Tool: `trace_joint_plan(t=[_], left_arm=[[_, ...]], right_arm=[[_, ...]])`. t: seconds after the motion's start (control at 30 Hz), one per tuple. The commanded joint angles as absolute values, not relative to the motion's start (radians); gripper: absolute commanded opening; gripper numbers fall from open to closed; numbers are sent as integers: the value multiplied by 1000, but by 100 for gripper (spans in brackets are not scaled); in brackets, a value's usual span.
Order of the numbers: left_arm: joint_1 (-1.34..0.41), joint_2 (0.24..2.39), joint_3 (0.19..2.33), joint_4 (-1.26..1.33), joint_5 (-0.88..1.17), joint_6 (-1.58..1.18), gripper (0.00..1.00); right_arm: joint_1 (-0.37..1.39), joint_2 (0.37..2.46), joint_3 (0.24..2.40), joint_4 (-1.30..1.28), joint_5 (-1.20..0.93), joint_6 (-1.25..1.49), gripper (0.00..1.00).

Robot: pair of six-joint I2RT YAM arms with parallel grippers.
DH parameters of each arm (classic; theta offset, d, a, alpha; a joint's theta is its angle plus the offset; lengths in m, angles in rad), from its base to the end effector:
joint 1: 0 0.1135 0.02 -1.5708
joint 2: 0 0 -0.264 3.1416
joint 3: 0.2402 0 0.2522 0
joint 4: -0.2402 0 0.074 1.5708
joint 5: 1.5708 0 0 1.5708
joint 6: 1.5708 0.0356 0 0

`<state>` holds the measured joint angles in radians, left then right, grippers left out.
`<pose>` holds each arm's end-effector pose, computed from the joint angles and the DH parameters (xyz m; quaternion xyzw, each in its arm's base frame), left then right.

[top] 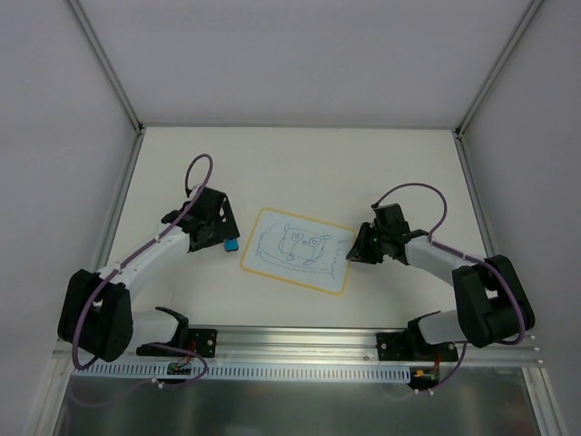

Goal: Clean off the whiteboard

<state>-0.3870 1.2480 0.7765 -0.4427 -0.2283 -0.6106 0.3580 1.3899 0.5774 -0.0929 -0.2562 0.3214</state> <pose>0.2328 -0.0862 0.2200 -0.1414 0.9305 -0.0586 0.3329 0.2324 0.0966 0.1513 -0.0589 0.9365 0.2218 0.2652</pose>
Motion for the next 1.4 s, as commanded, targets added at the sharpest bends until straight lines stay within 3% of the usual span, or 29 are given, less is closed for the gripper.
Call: trace_joint_plan(t=[0.0, 0.33, 0.87, 1.03, 1.3, 1.37], left_arm=[[-396, 1304, 822, -433, -291, -669, 82], [-428, 1457, 891, -423, -310, -699, 71], [-446, 1572, 926, -413, -316, -686, 63], [-448, 1588, 934, -411, -305, -683, 53], [-471, 1592, 951, -411, -291, -655, 19], [-482, 1588, 962, -411, -282, -643, 15]], right_arm=[[371, 1381, 555, -109, -219, 311, 24], [373, 1391, 549, -97, -229, 310, 24], [373, 1417, 552, -86, -247, 307, 25], [373, 1420, 552, -83, -249, 307, 25], [371, 1431, 554, -81, -245, 305, 23], [373, 1433, 555, -80, -245, 304, 20]])
